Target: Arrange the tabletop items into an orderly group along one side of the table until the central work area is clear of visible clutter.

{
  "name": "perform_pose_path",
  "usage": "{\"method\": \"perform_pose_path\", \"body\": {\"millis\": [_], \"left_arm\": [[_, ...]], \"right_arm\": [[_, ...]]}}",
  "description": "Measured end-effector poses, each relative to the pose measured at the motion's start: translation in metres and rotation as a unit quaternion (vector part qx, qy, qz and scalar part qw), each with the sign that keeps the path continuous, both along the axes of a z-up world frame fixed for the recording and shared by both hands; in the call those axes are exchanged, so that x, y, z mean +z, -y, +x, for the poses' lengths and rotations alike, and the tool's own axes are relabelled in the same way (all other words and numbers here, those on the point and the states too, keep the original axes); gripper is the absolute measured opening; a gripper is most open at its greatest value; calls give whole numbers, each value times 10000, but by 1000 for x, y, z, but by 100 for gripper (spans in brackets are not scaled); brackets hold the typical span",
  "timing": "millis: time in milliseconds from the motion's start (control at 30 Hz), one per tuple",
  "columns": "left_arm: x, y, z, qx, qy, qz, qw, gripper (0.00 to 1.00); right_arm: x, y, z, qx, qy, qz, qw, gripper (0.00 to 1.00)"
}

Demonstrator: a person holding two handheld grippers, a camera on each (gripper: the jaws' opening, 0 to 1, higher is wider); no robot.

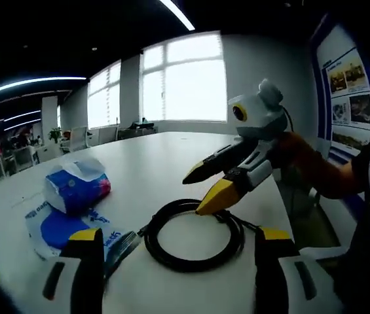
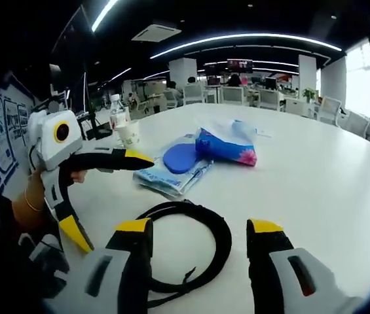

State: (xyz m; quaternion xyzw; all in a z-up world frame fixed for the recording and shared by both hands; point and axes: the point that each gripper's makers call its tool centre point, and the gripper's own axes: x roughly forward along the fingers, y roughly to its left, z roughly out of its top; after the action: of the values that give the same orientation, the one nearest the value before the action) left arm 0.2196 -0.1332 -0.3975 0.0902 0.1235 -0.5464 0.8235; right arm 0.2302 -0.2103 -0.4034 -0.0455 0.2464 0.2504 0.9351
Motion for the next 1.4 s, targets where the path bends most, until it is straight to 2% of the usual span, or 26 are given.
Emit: {"method": "perform_pose_path", "body": {"millis": [100,167,300,367,467,600,667,800,1000,1100,1167,1233,1400], "left_arm": [[2,-4,2,84,28,-42,10000,100],[3,-6,2,110,57,-47,9999,100],[6,-11,5,207,112,-86,9997,100],[6,-14,8,282,158,-45,9995,100],[5,-23,16,456,197,27,9988,100],[7,-26,12,382,86,-5,9992,99],[7,-27,13,432,123,12,9990,99],[8,-36,24,702,204,120,9973,97],[15,-42,34,889,65,-143,9959,95],[19,-44,39,996,49,-210,9948,94],[22,-49,46,1170,119,-196,9929,92],[24,-53,50,1266,179,-182,9916,92],[29,-59,58,1565,168,-359,9869,85]], "right_arm": [[2,-2,1,38,77,30,10000,67],[5,-3,3,65,198,2,9998,75],[7,-1,6,61,457,-222,9987,89],[9,2,9,21,583,-411,9975,90],[12,4,13,-39,693,-402,9968,100],[15,5,18,-55,847,-561,9948,100],[15,6,20,-53,906,-616,9940,100],[18,5,28,-83,912,-486,9946,99],[21,11,43,-131,890,-358,9953,98],[16,16,49,-188,853,-351,9956,94],[17,20,54,-292,899,-388,9948,88],[22,26,61,-420,1049,-407,9928,86],[32,29,72,-467,1130,-274,9921,83]]}}
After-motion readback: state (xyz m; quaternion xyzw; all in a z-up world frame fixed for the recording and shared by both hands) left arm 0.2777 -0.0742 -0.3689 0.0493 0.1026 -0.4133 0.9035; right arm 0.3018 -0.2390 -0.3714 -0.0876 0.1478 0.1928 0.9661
